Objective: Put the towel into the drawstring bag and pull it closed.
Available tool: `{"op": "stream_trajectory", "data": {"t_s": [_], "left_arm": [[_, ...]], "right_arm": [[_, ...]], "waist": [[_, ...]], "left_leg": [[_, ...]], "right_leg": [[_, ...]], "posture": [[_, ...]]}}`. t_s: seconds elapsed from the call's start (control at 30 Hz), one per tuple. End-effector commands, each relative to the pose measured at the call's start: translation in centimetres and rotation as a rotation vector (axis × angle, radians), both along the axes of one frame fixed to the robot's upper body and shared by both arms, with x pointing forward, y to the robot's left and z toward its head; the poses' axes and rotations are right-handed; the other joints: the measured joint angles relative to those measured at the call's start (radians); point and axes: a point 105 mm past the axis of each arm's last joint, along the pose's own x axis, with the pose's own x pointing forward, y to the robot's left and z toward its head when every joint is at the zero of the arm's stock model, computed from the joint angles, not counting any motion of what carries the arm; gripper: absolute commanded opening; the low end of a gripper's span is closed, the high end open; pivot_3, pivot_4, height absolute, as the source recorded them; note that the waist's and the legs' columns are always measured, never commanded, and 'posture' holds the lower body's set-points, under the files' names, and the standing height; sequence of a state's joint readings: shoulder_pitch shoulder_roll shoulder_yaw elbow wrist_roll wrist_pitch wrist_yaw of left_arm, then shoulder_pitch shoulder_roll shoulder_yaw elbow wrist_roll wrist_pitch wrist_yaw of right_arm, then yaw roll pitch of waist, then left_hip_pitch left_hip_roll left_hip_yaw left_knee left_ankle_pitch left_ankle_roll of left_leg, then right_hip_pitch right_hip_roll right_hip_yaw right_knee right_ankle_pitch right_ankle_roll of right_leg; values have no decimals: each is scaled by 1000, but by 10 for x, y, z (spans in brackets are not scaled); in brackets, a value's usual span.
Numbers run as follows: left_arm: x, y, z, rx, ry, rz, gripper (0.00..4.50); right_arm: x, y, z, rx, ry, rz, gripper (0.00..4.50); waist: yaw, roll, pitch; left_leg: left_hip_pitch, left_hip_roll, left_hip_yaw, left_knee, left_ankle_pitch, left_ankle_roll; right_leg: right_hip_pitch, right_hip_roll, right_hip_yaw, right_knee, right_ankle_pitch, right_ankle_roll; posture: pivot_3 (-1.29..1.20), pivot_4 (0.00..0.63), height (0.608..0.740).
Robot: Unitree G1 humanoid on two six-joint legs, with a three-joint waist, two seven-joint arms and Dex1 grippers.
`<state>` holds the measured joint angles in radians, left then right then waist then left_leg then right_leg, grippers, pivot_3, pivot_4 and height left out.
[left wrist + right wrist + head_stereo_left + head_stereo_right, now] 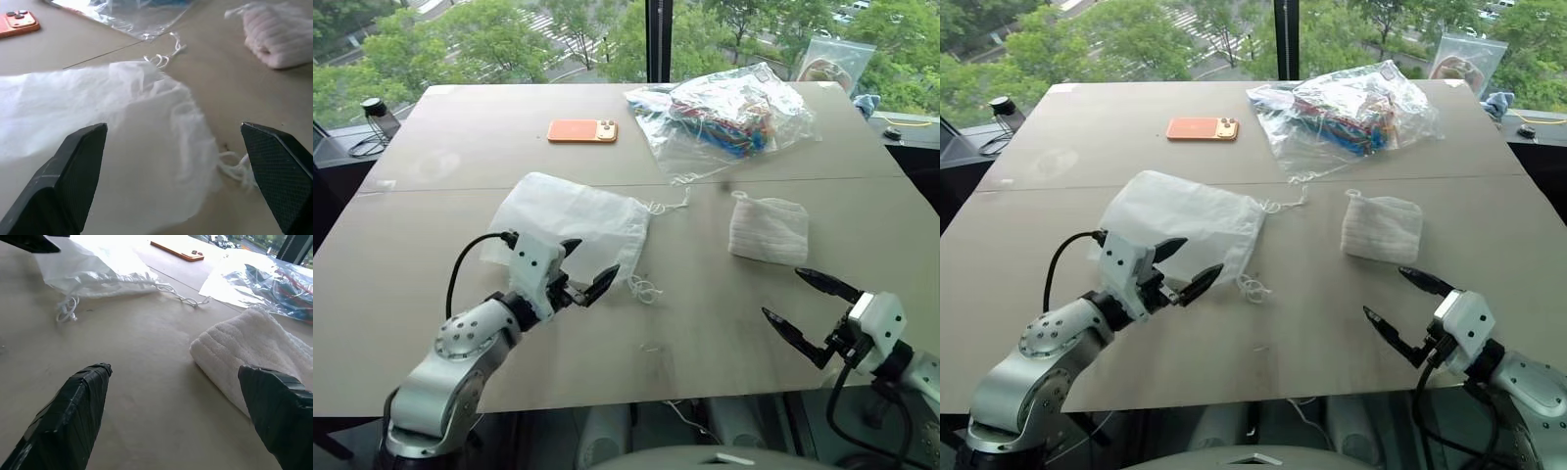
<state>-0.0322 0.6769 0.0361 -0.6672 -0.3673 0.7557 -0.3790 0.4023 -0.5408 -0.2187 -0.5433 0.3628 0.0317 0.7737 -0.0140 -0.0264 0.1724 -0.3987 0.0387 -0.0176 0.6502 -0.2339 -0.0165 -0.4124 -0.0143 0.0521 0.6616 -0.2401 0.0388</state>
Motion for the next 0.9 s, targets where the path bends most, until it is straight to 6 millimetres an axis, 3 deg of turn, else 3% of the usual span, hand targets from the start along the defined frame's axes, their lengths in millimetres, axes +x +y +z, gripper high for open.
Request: {"op": "stream_trajectory", "data": {"t_s": [0.03,0.23,0.33,0.43,0.6,0.7,0.8,0.9], "left_arm": [[11,-18,12,84,-11,-5,4500],[37,-52,4,135,110,-33,4500],[51,-57,-7,190,195,23,4500],[59,-58,-5,200,185,51,3775],[57,-64,-10,263,168,-21,1418],[53,-63,-6,304,144,-171,120],[48,-59,4,246,101,-390,45],[47,-40,13,198,118,-574,45]], "right_arm": [[0,8,12,8,-45,13,4477],[4,10,16,-7,-62,9,4477],[6,13,21,-14,-74,24,4477],[1,18,24,4,-63,50,4500],[-11,28,27,37,-38,107,4500],[-9,33,27,39,-42,106,4500],[-5,35,28,40,-49,105,4500],[-3,37,28,41,-55,105,4500]], "waist": [[2,0,0],[0,-1,0],[-2,-1,0],[-3,-1,0],[0,-1,0],[-1,-1,0],[-2,-1,0],[1,-1,0]], "left_leg": [[0,0,0,0,0,0],[0,-1,-1,1,0,0],[0,-1,-1,0,0,0],[0,-1,-2,0,0,0],[-1,-1,-3,0,0,0],[-1,-1,-2,0,0,0],[0,-1,-2,0,0,0],[0,-1,-2,0,0,0]], "right_leg": [[0,0,0,0,0,0],[1,0,-1,0,2,3],[1,1,0,0,2,4],[1,1,0,1,2,4],[0,1,-1,0,2,4],[0,1,0,0,2,4],[0,1,0,1,0,1],[0,1,-1,0,0,0]], "posture": [[0,150,740],[0,150,740],[0,150,740],[0,150,740],[0,150,740],[0,150,740],[0,150,740],[0,150,740]]}}
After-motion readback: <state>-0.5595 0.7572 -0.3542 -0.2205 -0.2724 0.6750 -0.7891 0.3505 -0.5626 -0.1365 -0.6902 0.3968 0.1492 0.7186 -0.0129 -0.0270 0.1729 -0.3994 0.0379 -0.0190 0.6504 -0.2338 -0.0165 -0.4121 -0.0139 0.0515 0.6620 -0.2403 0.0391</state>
